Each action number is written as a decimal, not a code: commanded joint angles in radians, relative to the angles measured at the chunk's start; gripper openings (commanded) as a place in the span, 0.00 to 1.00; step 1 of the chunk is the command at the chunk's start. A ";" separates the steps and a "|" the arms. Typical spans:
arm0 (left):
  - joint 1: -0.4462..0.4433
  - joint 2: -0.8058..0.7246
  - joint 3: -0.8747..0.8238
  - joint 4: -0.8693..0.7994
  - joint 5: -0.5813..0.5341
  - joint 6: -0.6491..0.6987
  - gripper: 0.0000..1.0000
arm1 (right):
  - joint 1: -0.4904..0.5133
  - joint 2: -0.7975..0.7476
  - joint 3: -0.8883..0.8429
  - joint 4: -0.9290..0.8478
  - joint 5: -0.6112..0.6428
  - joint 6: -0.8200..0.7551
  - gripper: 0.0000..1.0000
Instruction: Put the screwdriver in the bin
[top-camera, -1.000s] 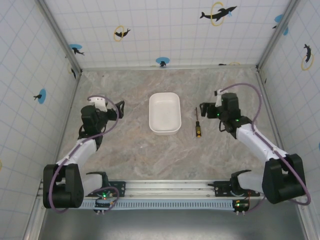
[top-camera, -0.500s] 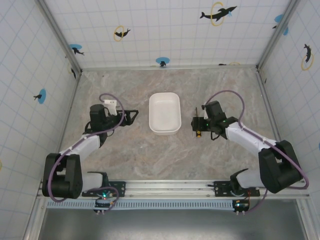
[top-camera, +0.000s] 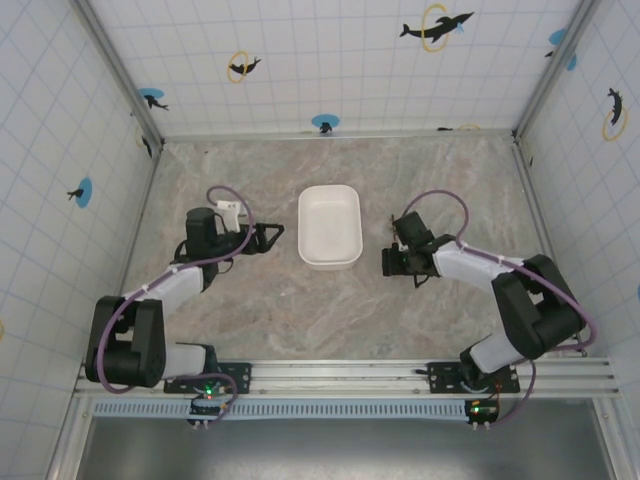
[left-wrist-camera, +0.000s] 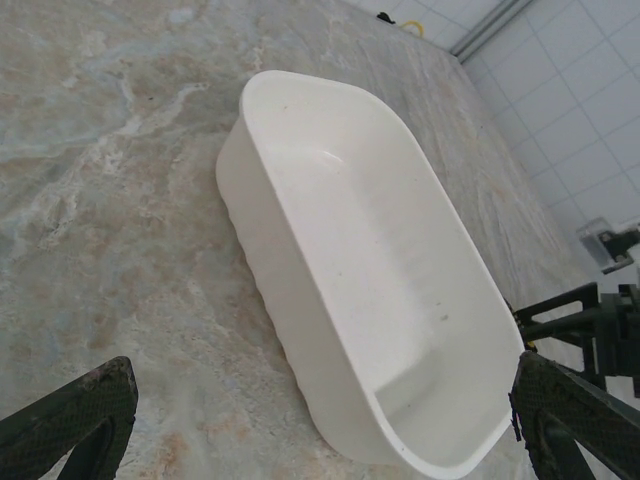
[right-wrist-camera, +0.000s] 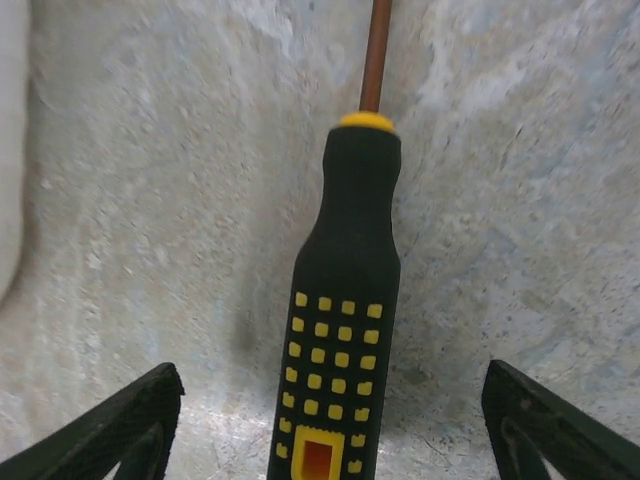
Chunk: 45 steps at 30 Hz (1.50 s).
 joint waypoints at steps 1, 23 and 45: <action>-0.005 0.011 0.032 -0.009 0.029 0.001 0.98 | 0.008 0.021 0.059 -0.017 0.014 0.010 0.72; -0.006 0.013 0.044 -0.038 0.030 0.012 0.98 | 0.012 0.105 0.108 -0.043 0.041 0.009 0.31; -0.005 0.015 0.076 -0.108 0.001 0.062 0.98 | -0.030 -0.243 0.335 -0.024 0.097 0.118 0.00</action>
